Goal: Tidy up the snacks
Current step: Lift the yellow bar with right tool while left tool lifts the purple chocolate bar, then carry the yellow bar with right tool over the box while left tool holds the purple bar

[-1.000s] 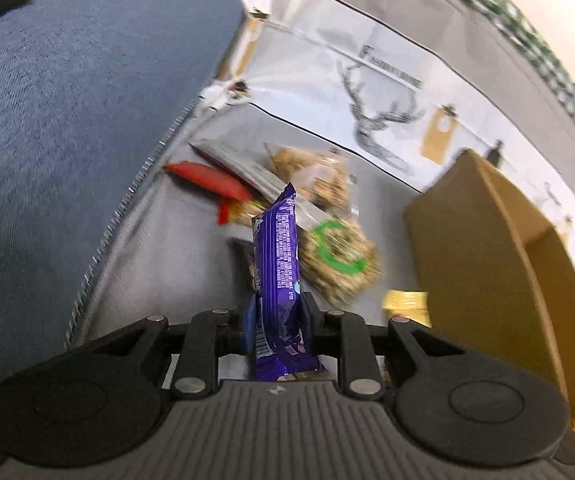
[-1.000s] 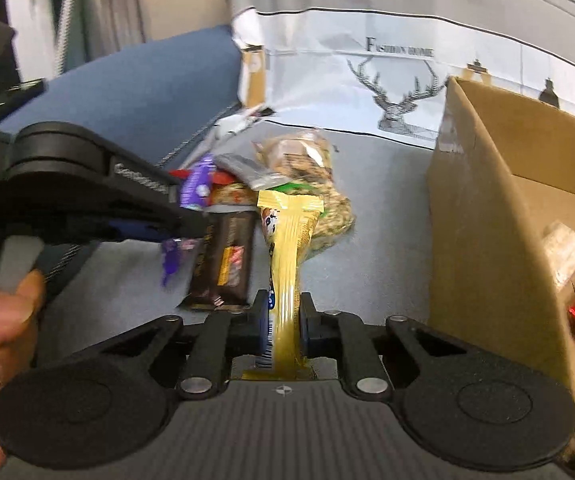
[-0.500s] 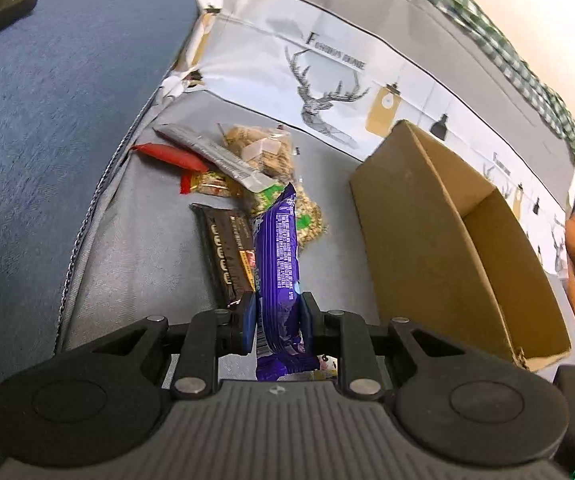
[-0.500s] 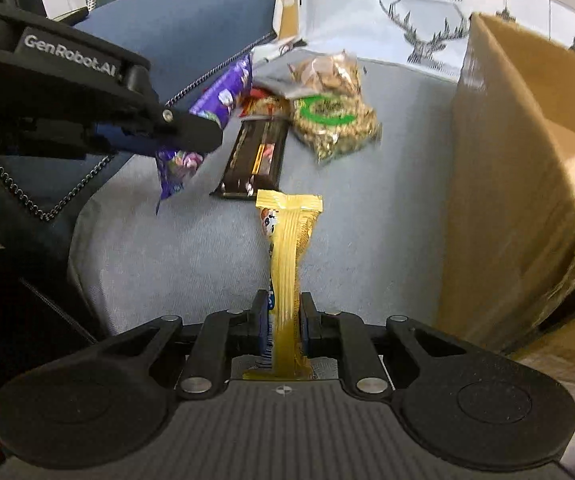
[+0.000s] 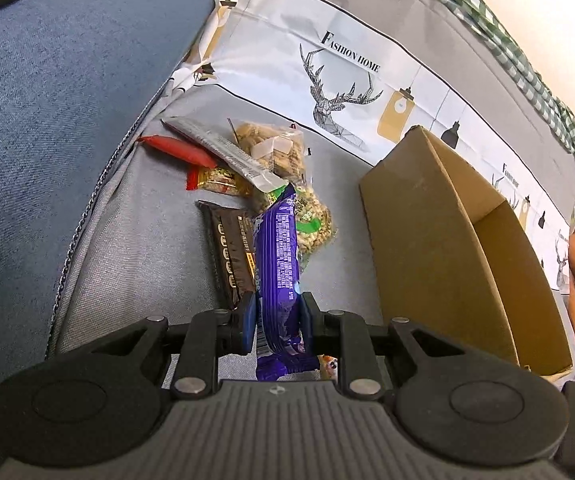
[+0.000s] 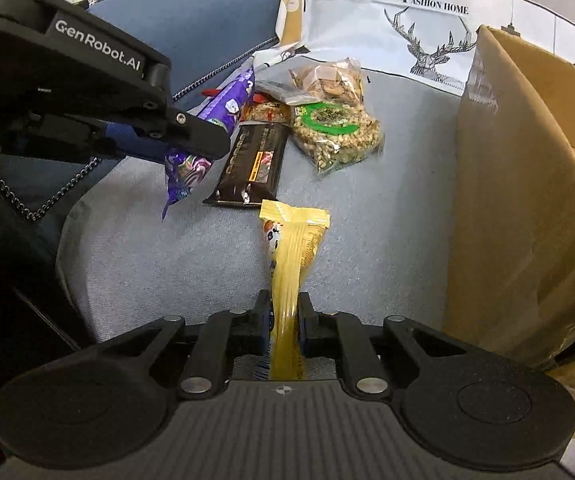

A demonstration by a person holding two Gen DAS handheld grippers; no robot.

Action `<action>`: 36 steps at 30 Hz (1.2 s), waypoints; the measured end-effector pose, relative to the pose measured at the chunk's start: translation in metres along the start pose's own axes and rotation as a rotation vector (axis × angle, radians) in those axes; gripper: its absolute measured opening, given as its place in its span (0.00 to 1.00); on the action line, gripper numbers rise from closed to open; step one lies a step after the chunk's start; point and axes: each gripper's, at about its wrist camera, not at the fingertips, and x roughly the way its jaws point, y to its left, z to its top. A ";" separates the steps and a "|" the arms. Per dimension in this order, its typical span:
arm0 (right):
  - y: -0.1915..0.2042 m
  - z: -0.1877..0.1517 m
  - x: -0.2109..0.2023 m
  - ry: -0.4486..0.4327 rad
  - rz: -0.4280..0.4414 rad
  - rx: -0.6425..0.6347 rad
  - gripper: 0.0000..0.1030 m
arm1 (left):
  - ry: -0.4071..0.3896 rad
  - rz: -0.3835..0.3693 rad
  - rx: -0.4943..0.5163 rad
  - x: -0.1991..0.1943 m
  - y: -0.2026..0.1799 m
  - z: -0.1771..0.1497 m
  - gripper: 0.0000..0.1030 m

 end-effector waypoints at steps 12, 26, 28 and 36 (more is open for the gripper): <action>-0.009 0.010 -0.026 -0.112 0.018 0.030 0.10 | -0.013 0.001 0.014 -0.002 -0.002 -0.002 0.24; -0.028 0.043 -0.087 -0.261 0.079 0.023 0.10 | -0.044 -0.014 0.022 -0.007 -0.004 -0.003 0.24; -0.032 0.046 -0.102 -0.300 0.087 0.005 0.10 | -0.052 -0.017 0.022 -0.008 -0.004 -0.003 0.24; -0.037 0.022 -0.097 -0.280 0.112 0.062 0.10 | -0.062 -0.012 0.042 -0.010 -0.008 -0.004 0.24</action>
